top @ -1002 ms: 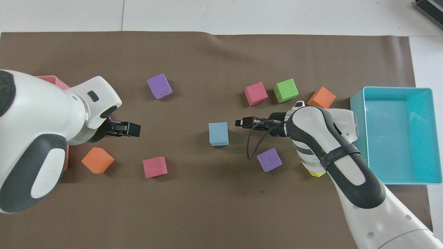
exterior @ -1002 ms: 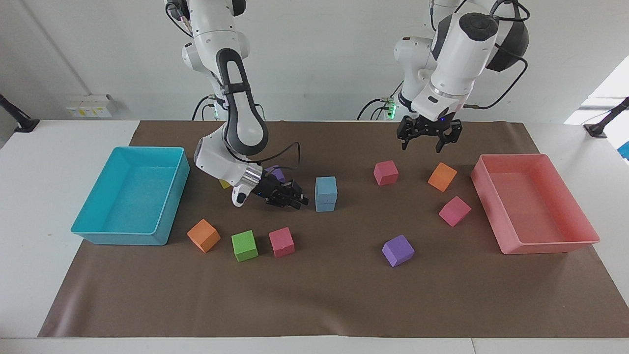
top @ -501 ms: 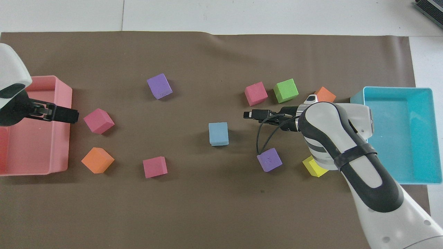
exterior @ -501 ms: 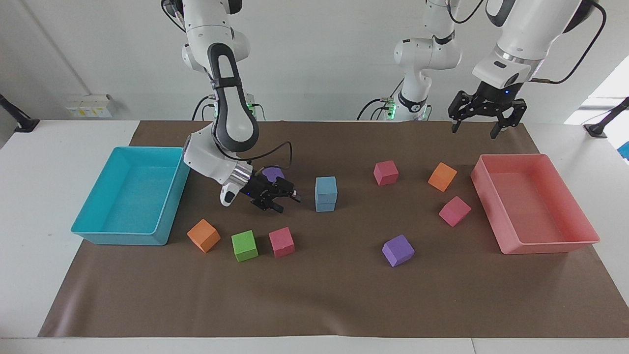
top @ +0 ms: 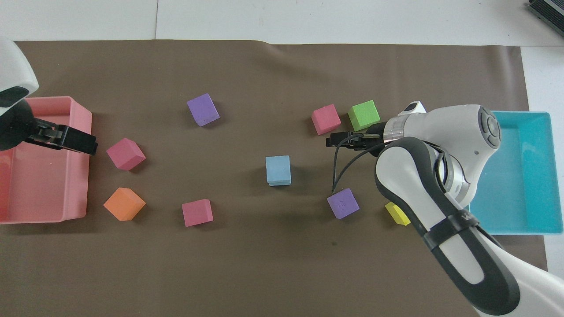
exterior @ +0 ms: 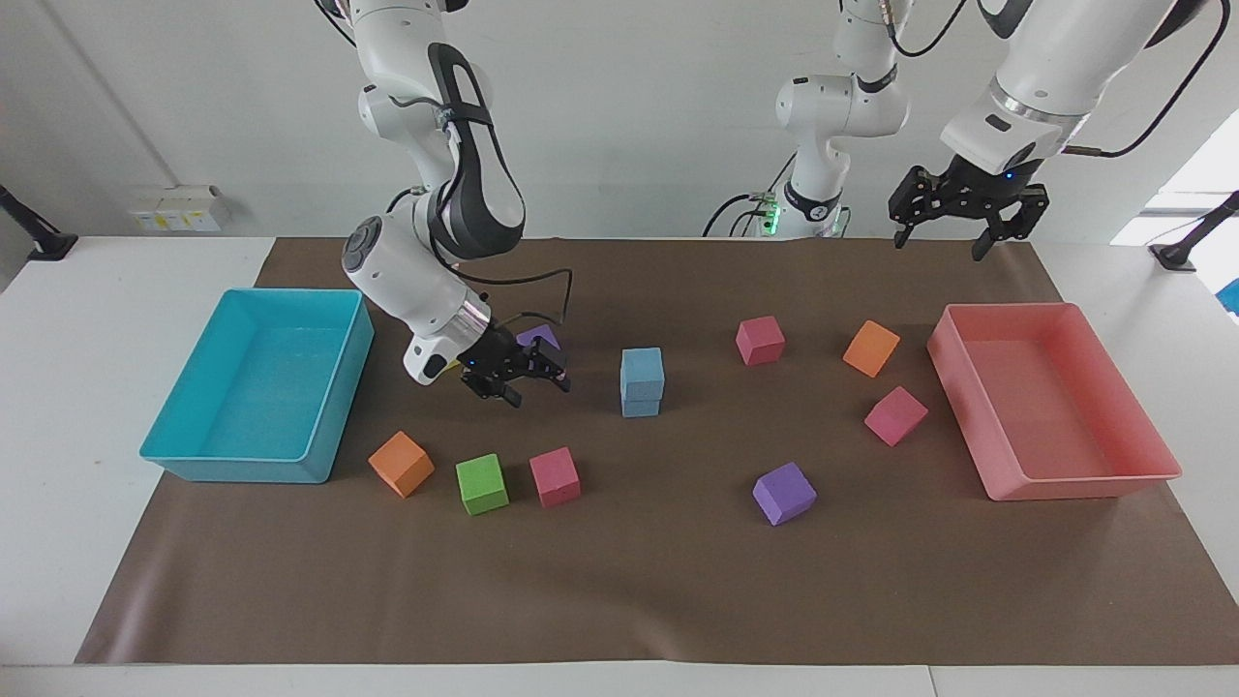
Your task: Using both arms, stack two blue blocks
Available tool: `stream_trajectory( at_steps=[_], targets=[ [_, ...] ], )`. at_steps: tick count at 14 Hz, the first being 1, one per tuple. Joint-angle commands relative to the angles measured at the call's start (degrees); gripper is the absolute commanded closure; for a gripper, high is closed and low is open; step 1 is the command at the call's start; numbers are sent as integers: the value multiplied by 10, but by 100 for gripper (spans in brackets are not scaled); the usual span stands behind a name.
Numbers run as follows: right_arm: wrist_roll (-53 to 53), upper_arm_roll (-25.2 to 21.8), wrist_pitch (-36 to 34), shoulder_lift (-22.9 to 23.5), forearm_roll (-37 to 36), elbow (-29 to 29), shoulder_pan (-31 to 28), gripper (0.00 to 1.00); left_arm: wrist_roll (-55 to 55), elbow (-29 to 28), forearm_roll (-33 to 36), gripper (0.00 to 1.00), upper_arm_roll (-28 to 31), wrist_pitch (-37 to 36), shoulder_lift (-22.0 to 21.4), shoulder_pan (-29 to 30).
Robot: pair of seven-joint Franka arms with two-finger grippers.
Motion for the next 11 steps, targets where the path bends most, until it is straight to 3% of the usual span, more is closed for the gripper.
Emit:
stream_trajectory(
  at_steps=[1,6,11],
  targets=[
    [45,4,-24,-13,-87,12,-15,0,1,-4,-3,0,-4,-20,-12,1],
    [60,4,-191,-19,-219,97,-70,0,1,-75,0,0,-4,-40,-62,0],
    [56,3,-244,-51,-271,105,-121,0,0,-68,3,0,-3,-27,-56,8]
  ],
)
